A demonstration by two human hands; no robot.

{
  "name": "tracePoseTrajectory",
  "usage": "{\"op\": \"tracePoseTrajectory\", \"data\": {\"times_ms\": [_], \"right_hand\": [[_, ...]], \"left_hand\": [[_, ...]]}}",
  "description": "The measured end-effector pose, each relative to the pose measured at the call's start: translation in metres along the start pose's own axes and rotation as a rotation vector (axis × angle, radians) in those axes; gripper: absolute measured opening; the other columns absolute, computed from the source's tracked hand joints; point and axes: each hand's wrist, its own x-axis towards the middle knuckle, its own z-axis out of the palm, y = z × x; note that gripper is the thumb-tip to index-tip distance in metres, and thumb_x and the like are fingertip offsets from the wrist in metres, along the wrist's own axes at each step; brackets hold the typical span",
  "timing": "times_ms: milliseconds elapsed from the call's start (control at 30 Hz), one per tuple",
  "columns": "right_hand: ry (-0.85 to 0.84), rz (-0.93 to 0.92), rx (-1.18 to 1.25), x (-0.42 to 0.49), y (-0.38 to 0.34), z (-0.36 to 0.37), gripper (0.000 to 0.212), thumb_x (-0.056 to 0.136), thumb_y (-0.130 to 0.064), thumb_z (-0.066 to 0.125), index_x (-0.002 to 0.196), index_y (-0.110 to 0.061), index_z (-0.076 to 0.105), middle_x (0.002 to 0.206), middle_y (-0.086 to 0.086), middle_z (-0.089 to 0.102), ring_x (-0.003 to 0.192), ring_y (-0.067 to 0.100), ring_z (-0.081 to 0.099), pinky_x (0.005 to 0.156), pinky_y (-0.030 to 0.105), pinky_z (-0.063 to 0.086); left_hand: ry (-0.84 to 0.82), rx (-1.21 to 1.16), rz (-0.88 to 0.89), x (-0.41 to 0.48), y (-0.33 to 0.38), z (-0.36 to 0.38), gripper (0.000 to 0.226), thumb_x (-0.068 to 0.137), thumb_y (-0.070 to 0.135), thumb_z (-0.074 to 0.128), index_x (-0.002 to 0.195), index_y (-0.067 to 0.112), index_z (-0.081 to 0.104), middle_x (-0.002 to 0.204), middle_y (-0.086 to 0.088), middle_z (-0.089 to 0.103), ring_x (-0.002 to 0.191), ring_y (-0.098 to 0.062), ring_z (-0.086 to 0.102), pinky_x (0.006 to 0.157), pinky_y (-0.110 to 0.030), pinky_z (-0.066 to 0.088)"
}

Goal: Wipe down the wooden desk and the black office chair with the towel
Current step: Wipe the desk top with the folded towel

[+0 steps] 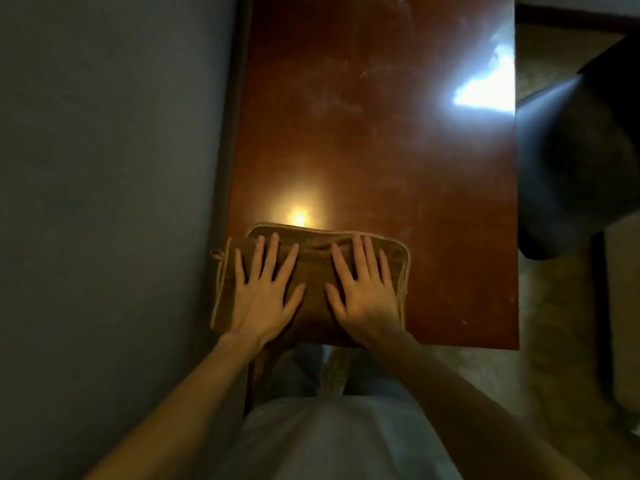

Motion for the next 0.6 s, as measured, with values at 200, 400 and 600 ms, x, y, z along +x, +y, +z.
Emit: {"op": "tracePoseTrajectory", "data": {"times_ms": [200,400,600], "right_hand": [[-0.109,0.174,-0.002,-0.007,-0.001,0.033,0.074,0.101,-0.067,0.019,0.163,-0.030,0.003,0.170,0.013,-0.003,0.156,0.035,-0.008,0.124,0.061,0.008],[-0.037,0.181,0.022,0.001,0.002,0.048,0.075,0.101,-0.062,0.033,0.163,-0.031,0.005,0.171,0.011,-0.001,0.157,0.033,-0.007,0.125,0.058,0.000],[0.004,0.184,-0.009,0.005,0.005,0.057,0.078,0.097,-0.062,0.036,0.163,-0.031,0.010,0.171,0.012,0.003,0.157,0.035,0.000,0.124,0.059,0.002]], "left_hand": [[-0.027,0.042,-0.017,0.000,-0.018,0.025,0.077,0.099,0.071,0.021,0.164,0.036,0.000,0.172,-0.008,-0.002,0.158,-0.031,-0.008,0.121,-0.070,0.002],[0.019,0.039,-0.034,0.007,-0.019,0.037,0.076,0.098,0.069,0.029,0.164,0.036,0.012,0.173,-0.006,0.005,0.159,-0.031,0.004,0.121,-0.069,-0.002],[0.015,0.063,-0.035,0.010,-0.023,0.042,0.075,0.098,0.069,0.021,0.164,0.034,0.014,0.172,-0.008,0.005,0.158,-0.033,0.007,0.120,-0.068,-0.004]]}}
